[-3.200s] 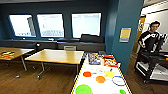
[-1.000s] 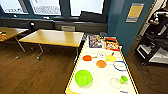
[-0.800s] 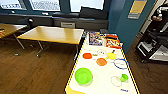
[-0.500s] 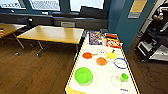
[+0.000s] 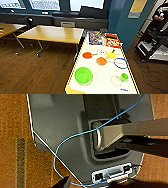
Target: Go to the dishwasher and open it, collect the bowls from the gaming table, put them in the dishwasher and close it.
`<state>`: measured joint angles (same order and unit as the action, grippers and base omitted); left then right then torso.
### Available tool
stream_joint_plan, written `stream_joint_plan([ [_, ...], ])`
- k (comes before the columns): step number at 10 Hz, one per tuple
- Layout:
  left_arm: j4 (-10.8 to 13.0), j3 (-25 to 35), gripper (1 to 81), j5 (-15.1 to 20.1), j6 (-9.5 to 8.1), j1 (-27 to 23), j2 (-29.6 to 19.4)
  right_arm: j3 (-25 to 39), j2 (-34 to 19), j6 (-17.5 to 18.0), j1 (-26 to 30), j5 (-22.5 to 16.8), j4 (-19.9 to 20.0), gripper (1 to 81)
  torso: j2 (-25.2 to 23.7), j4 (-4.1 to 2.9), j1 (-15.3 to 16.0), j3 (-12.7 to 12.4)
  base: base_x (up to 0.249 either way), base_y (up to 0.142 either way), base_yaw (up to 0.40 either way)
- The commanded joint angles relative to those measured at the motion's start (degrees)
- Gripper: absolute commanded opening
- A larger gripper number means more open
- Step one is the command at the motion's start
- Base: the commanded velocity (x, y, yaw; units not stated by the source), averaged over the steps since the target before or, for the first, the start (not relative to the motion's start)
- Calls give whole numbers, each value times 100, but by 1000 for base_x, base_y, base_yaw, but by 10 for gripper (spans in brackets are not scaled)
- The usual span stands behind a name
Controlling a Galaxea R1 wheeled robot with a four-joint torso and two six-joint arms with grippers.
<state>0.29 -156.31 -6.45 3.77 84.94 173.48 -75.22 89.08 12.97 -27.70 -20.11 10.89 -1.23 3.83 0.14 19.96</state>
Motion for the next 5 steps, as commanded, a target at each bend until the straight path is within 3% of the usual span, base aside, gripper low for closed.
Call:
stream_joint_plan([
  [1,-56,21,811,372,-16,-35,11,-677,157,294,909,-862,124,811,0,0,0,0,0,0,0],
  [5,-117,4,811,372,-16,-35,11,-1309,877,531,1507,-1319,124,811,2,0,2,2,0,0,0],
])
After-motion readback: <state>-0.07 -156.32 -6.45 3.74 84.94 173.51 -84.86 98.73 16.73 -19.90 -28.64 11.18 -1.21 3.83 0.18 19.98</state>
